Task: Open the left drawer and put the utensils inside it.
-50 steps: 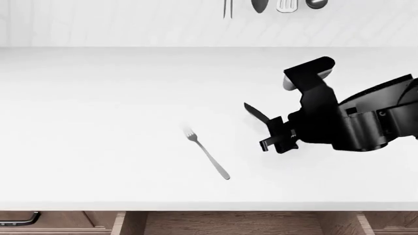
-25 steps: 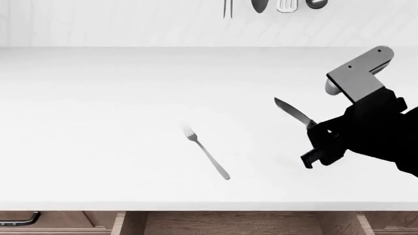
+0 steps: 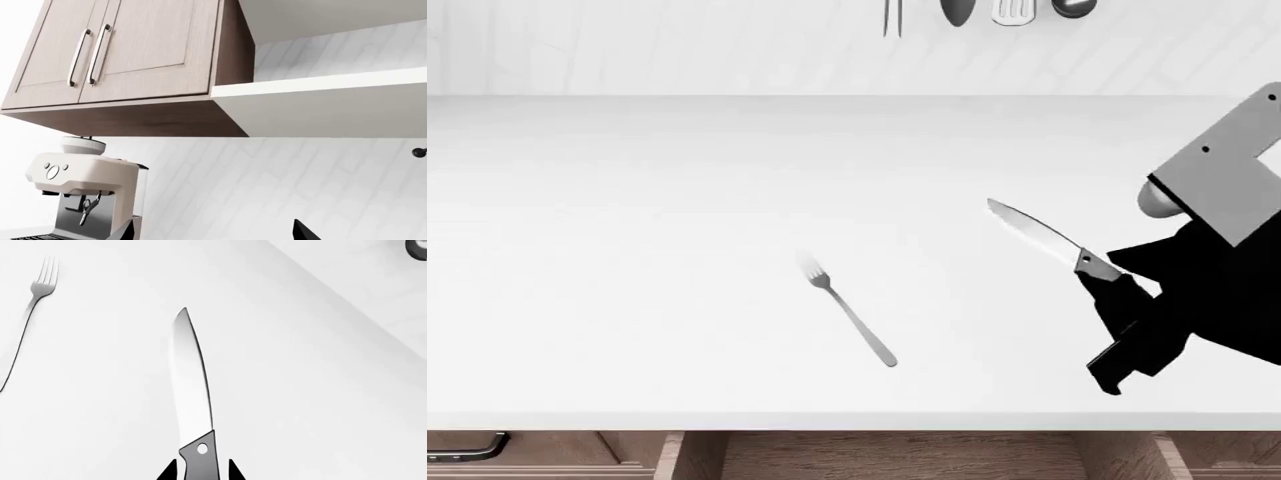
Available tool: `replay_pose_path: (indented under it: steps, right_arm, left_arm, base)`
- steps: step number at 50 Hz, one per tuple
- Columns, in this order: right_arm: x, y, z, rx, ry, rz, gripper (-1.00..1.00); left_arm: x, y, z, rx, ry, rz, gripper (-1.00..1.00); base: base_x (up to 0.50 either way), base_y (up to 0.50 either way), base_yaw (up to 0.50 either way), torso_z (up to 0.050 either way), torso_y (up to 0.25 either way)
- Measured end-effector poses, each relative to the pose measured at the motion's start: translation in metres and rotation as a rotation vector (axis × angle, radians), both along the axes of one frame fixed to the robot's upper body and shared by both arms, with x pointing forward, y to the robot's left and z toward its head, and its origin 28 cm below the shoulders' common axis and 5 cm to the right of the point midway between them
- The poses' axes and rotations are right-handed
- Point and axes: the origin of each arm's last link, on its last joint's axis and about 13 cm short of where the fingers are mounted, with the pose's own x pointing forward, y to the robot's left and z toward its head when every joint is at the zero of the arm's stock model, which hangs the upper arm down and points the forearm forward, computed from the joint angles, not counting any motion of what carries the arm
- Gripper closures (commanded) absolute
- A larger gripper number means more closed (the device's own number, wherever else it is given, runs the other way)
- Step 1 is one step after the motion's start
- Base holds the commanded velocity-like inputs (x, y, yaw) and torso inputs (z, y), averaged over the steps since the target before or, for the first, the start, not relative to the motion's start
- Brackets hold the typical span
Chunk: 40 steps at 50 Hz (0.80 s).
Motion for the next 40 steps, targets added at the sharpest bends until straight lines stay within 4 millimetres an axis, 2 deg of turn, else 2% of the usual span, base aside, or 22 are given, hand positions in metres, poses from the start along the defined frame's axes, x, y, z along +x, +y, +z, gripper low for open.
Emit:
replay_pose_path:
  steps: [40]
  right_arm:
    - [-0.029, 0.015, -0.004, 0.005, 0.048, 0.391, 1.0]
  left_arm:
    - [-0.001, 0.001, 0.0, -0.002, -0.003, 0.003, -1.0]
  base:
    - [0.0, 0.0, 0.0, 0.0, 0.0]
